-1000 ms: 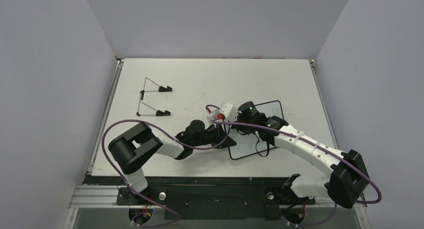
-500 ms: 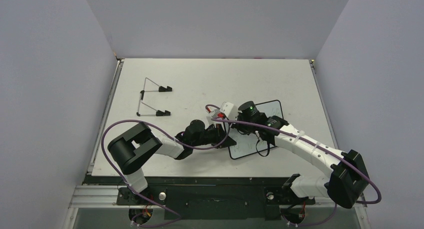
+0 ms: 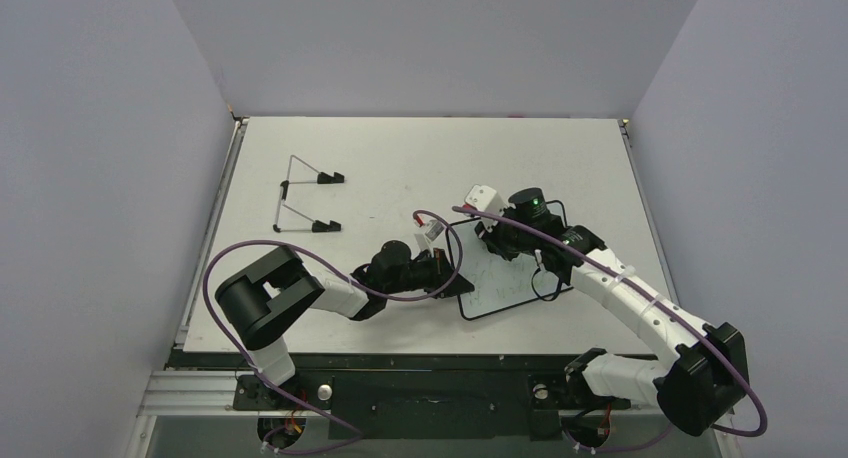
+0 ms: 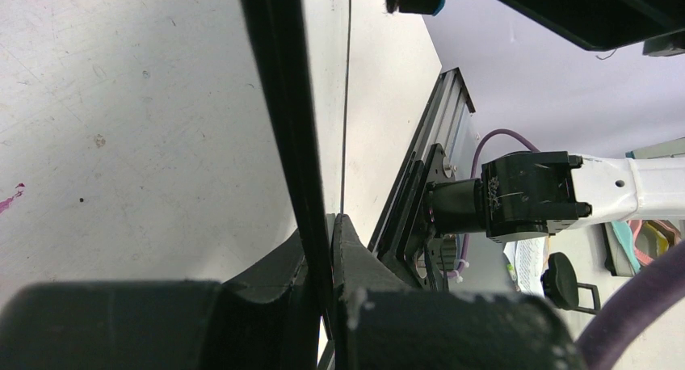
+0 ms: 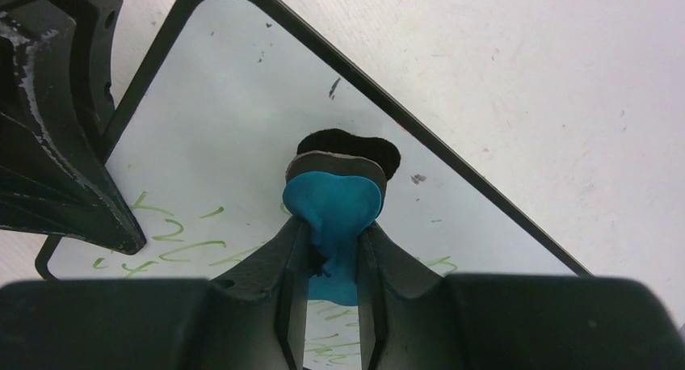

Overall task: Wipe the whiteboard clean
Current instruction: Erase the whiteboard at the center of the board.

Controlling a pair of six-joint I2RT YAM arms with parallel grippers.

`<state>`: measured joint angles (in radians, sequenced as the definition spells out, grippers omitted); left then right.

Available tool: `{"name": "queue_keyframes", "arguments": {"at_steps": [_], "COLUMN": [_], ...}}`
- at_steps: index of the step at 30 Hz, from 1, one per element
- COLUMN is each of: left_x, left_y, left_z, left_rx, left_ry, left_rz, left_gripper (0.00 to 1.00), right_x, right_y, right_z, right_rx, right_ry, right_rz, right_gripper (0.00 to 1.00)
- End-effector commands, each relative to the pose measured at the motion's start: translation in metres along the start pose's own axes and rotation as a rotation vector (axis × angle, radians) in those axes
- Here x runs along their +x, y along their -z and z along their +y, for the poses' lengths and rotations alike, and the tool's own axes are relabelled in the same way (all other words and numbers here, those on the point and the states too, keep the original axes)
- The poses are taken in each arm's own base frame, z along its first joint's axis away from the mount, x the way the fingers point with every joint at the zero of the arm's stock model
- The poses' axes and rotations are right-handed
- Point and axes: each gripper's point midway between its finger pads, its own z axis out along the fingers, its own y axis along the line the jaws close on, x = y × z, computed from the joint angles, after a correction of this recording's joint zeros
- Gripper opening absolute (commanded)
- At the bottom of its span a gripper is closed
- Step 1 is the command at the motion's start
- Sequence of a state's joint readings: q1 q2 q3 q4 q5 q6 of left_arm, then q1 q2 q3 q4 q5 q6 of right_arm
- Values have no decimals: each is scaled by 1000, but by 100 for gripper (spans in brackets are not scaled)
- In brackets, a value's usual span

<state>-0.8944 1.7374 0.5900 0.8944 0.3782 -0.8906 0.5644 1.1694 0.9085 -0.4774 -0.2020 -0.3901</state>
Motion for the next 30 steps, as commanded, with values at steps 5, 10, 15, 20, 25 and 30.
{"name": "queue_keyframes", "arguments": {"at_steps": [5,10,15,20,25,30], "left_x": [-8,-11,-12,-10,-10,-10], "left_y": [1,3,1,-3,-3,-3], "left_z": [-13,-16,-20,-19,-20,-21], "left_rx": [20,15,9,15,20,21], "left_ry": [-66,-77,-97,-100,-106,-110], "left_rz": [-10,-11,14,37,40,43], "left_gripper": [0,0,0,0,0,0], "right_x": [0,4,4,4,8,8], "right_y": [-14,-10,-8,-3,-8,-4], "right_z": [12,42,-8,-35,2,39], "right_rx": [14,-126,118,239,18,-194], "right_ry": [110,243,99,10,77,182], "right_rz": [65,76,91,70,68,47], "right_gripper": [0,0,0,0,0,0]}}
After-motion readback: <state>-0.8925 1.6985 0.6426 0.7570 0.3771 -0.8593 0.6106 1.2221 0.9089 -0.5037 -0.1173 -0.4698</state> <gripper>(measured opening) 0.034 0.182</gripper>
